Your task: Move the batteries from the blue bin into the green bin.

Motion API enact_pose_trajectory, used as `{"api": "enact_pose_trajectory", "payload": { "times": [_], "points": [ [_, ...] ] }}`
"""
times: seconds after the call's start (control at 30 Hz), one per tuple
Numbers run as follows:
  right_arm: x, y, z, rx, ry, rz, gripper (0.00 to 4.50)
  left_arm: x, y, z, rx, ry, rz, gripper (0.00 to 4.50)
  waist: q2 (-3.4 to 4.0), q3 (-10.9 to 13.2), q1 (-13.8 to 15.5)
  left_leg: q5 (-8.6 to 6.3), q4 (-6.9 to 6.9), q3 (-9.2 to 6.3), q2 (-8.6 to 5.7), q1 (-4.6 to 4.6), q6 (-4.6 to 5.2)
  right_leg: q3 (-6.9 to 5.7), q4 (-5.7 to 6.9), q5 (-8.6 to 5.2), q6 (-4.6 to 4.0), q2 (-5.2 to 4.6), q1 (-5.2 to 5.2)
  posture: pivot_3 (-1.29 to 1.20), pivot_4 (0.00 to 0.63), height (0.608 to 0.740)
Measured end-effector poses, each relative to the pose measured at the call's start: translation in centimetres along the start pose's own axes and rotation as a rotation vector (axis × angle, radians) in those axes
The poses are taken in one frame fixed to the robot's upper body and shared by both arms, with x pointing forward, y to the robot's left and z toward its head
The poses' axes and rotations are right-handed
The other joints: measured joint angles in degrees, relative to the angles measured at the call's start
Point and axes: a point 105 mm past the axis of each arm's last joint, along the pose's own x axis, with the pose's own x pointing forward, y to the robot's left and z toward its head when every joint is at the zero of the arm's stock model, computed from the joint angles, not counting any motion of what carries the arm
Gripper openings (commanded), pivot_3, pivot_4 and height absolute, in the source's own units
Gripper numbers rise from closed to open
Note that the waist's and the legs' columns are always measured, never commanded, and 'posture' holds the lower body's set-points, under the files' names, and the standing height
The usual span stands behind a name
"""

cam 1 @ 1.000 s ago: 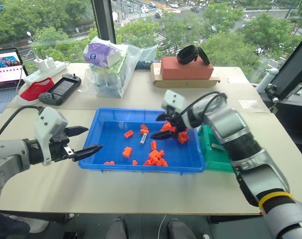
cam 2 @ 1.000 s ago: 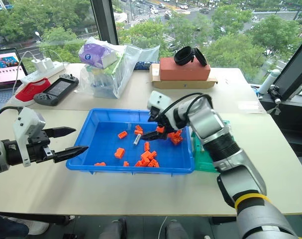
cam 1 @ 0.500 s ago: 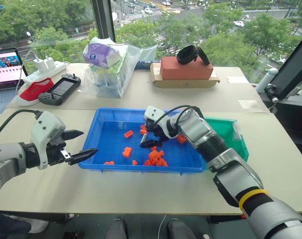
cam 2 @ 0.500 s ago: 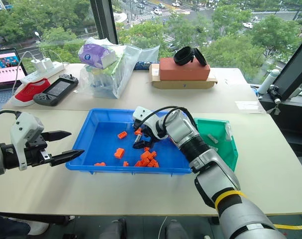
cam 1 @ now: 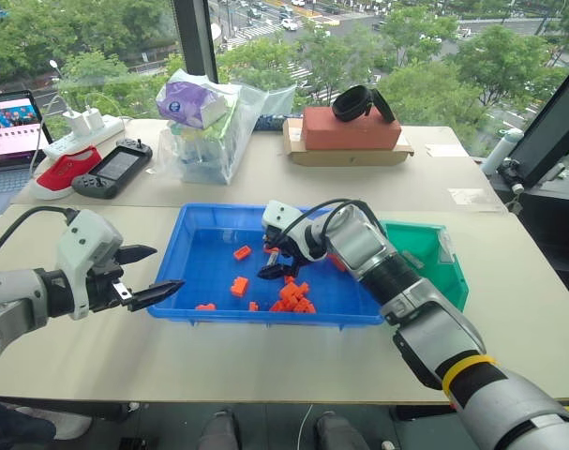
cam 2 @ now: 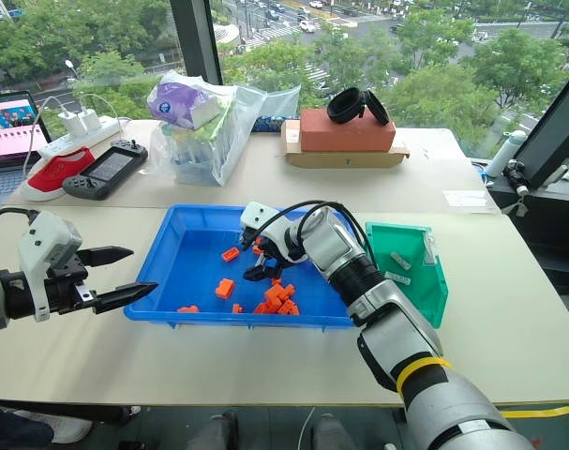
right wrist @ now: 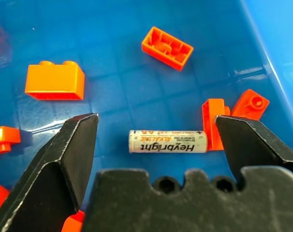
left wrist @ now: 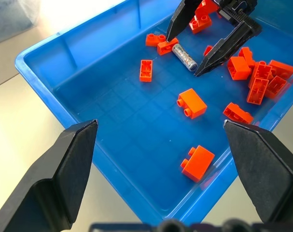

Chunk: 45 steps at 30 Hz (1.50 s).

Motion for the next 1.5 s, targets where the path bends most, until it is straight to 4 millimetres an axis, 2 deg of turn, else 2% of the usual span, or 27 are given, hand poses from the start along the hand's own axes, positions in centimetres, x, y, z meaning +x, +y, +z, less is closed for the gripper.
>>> {"api": "enact_pose_trajectory", "payload": {
  "times": [0.27,0.63,0.77,1.0,1.5],
  "points": [
    [0.2,1.5,-1.4,0.017,0.045,0.066,4.47,0.0,0.0,0.0,0.0,0.0,0.0,4.5,0.0,0.0,0.01,0.0,0.0,0.0,0.0,0.0,0.0,0.0,0.0,0.0,0.0,0.0,-0.01,0.0,0.15,0.735],
    [0.7,0.5,-1.3,0.025,0.055,0.006,4.47,0.1,0.1,0.1,0.016,-0.002,0.004,4.5,-0.02,-0.01,0.02,0.0,0.0,0.0,0.0,0.01,0.0,0.0,0.0,0.0,0.0,0.0,0.02,0.0,0.15,0.735],
    [0.2,0.0,-1.7,0.007,0.067,-0.01,3.42,0.1,0.1,0.0,0.015,0.0,0.004,4.5,-0.02,-0.01,0.08,0.0,0.01,0.0,0.0,0.01,0.0,0.0,0.0,0.0,0.0,0.0,0.02,0.0,0.15,0.735],
    [-1.1,-0.3,-3.2,-0.001,0.087,0.002,3.42,0.1,0.1,-0.1,0.017,0.004,0.006,4.5,-0.02,-0.01,0.07,0.0,0.01,0.0,0.0,0.02,0.0,0.0,0.0,0.0,0.0,0.0,0.02,0.0,0.15,0.735],
    [-2.1,-0.2,-4.3,-0.034,0.114,0.024,3.42,0.5,0.1,-0.1,0.028,0.004,-0.01,4.5,-0.04,-0.03,0.1,0.0,0.01,0.0,0.0,0.06,0.0,0.0,0.0,0.0,0.0,0.0,0.05,0.0,0.15,0.735]
  ]
}}
